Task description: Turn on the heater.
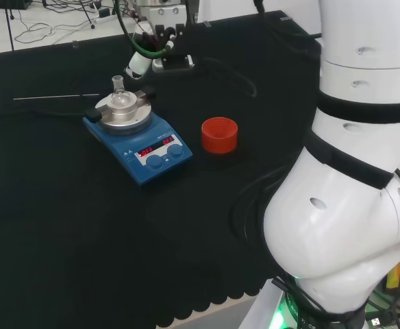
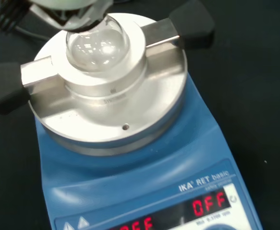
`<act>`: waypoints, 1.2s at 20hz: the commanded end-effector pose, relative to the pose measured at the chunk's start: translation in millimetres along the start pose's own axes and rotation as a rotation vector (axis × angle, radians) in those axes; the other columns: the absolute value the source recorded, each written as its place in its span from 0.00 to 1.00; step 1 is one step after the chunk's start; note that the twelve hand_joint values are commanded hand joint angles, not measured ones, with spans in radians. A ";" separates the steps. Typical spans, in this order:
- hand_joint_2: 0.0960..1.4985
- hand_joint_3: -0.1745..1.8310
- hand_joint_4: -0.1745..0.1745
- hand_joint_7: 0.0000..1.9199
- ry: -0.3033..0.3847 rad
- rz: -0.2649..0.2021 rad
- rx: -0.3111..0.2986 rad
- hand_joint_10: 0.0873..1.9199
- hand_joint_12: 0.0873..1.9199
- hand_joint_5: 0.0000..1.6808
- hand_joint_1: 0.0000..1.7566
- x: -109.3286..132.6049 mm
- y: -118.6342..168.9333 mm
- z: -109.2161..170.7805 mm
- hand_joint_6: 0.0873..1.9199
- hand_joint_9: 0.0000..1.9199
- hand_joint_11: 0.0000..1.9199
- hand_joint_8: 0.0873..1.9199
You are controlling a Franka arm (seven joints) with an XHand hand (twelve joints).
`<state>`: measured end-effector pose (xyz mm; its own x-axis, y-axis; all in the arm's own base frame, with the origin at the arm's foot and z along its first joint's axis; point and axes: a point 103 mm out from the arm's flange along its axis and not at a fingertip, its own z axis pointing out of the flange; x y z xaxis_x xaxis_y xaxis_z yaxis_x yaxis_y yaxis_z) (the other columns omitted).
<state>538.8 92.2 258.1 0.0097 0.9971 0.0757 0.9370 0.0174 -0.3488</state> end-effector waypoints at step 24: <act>0.39 0.39 0.44 0.10 0.064 0.074 0.002 0.33 0.73 0.25 0.46 -75.8 -110.3 32.4 0.02 0.20 0.06 0.33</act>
<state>450.6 32.6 262.1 0.0892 0.9924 0.0844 0.9321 -0.0533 -0.3581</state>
